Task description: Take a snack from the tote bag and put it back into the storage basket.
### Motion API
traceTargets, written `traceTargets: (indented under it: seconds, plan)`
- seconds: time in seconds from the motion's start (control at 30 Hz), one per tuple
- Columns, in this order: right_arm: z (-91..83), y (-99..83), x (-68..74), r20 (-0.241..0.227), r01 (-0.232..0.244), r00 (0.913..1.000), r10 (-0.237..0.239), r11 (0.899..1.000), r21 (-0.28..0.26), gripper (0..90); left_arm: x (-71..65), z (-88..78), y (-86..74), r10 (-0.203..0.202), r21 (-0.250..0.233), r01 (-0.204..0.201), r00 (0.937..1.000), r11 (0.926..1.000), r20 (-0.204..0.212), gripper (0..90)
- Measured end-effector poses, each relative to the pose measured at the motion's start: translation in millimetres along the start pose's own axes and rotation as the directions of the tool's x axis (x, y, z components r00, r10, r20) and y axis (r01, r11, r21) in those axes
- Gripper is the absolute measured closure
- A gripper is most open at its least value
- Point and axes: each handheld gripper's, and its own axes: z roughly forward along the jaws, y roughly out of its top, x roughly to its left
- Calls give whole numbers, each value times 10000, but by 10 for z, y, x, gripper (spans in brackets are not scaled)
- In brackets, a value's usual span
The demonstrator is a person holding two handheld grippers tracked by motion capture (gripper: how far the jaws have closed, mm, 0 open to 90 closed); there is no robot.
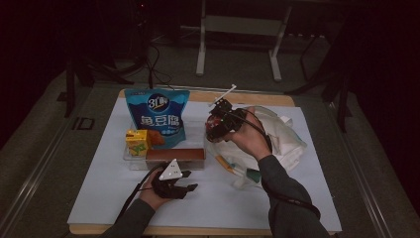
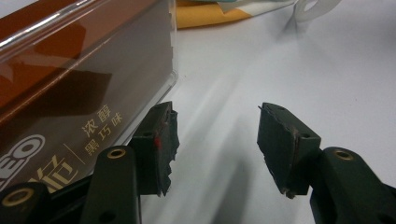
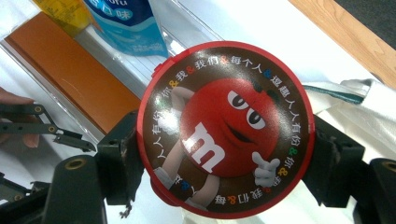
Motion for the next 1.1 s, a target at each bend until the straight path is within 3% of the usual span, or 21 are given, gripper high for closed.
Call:
traceTargets:
  seconds: [1.1]
  plan:
    - [129,154,191,-285,204,9994,-203,9998,33,258,-3,2,0,13,-1,-13,10000,10000,4,461]
